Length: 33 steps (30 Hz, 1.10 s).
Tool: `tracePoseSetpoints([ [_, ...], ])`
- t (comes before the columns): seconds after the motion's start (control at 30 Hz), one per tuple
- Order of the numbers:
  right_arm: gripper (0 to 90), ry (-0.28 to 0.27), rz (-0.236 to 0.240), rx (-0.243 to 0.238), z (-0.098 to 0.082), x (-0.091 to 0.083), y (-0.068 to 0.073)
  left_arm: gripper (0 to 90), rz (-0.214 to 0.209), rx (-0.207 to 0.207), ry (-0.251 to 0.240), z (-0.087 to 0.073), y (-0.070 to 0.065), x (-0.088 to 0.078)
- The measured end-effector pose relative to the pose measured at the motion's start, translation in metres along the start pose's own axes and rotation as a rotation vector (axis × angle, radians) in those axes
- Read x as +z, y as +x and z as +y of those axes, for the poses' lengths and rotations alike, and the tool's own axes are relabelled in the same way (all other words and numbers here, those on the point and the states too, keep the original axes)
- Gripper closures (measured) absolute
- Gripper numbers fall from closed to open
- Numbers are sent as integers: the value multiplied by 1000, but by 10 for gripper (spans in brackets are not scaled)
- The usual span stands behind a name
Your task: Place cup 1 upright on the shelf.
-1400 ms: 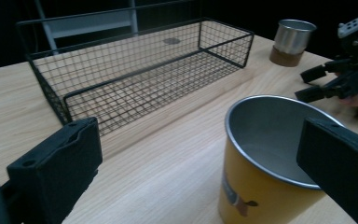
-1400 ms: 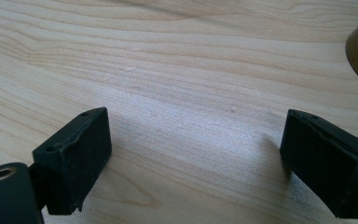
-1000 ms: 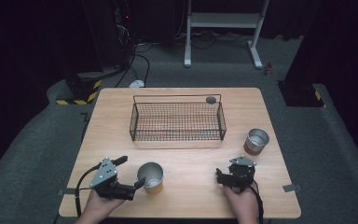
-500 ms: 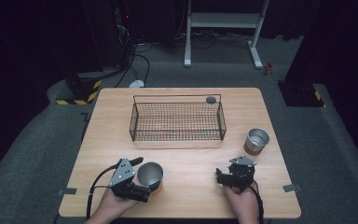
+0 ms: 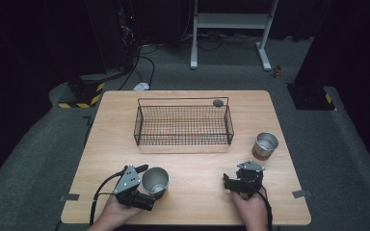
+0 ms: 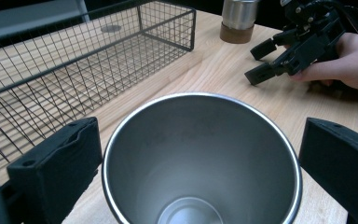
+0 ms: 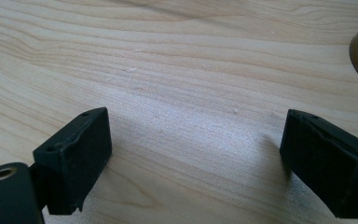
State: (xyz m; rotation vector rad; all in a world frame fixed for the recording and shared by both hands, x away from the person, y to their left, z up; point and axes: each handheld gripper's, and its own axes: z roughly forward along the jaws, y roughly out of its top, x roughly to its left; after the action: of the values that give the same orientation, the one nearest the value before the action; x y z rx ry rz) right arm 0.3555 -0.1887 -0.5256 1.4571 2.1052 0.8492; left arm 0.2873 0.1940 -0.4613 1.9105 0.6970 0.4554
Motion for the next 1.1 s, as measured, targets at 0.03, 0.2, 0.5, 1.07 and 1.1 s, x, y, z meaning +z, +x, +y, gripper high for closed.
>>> tracePoseSetpoints([
  [0.03,86,0,0,0,0,0,0,0,-2,-3,5,-3,0,1],
  [0.2,87,0,0,0,0,0,0,0,-20,-33,21,-11,3,7],
  [0.5,87,0,0,0,0,0,0,6,-25,-22,37,-19,3,12],
  [1.07,88,1,4,-3,0,0,0,11,-19,-28,17,-23,4,11],
  [1.1,88,1,4,-3,0,0,0,28,-19,-27,10,-23,4,11],
])
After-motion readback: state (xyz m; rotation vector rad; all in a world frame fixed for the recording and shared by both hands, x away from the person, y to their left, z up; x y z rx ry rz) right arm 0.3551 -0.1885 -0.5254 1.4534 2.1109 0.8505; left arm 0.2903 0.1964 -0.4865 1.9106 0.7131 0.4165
